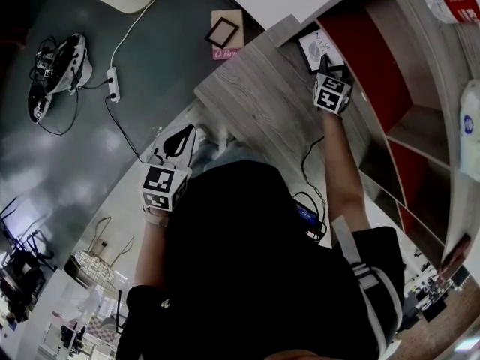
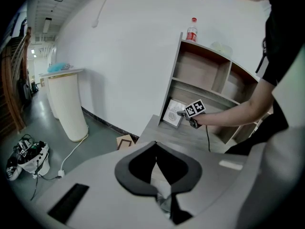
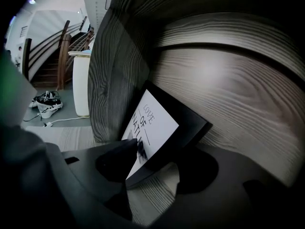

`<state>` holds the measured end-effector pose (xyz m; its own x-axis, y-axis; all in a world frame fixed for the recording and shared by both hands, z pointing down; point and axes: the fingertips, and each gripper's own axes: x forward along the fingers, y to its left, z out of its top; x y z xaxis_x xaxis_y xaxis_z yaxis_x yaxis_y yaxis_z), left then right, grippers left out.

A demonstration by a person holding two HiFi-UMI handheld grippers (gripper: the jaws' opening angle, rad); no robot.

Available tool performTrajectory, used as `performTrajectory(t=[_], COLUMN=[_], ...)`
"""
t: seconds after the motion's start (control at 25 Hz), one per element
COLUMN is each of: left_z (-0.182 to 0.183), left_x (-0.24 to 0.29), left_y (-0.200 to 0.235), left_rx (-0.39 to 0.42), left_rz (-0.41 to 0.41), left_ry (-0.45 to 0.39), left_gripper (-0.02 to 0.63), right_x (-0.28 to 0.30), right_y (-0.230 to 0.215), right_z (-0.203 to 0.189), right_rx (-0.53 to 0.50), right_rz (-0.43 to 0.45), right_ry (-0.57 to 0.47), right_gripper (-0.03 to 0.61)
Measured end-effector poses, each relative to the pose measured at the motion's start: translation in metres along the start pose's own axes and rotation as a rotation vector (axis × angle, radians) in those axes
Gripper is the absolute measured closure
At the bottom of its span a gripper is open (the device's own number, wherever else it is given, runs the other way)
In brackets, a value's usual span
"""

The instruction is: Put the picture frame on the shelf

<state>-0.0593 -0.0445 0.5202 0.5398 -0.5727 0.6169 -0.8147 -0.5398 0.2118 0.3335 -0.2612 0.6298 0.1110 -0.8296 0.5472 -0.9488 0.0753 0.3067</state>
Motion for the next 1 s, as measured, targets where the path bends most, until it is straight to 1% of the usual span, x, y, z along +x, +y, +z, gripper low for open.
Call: performTrajectory(t=[0.16,0.4,0.56,0.72,1.0], left_z=[-0.001,-0.002,-0.003,-0.005,-0.005], left_x=[0.0,0.0,0.001,-0.001,-0.003], left_y=[-0.001,-0.002,-0.004,-0.003,-0.001], left_rx=[-0.005,-0.006,-0.007,-0.011,-0.018], left_rz=[0.003,0.002,0.003,0.006,0.011], left_ry=[-0.002,-0.003,-0.001,-0.001,-0.005], left_gripper=[0.606,0.606,0.606,0.606,0.606], right_x=[0.005,0.006,0.006,0.003,-0.004], right_y=[-0.008,-0.008,-0.012,-0.015,-0.016], right_z=[0.001,0.002,0.0,0.004,0.005], right_rx=[-0.024,-0.022,-0.024,-0.016,0.005], right_rz=[-0.029,-0.07,-0.135,-0.199,-0.221], right_ry=[0.014,0.031,0.063,0.073,0.086], right_gripper=[0.327,0.318,0.309,0.295,0.29])
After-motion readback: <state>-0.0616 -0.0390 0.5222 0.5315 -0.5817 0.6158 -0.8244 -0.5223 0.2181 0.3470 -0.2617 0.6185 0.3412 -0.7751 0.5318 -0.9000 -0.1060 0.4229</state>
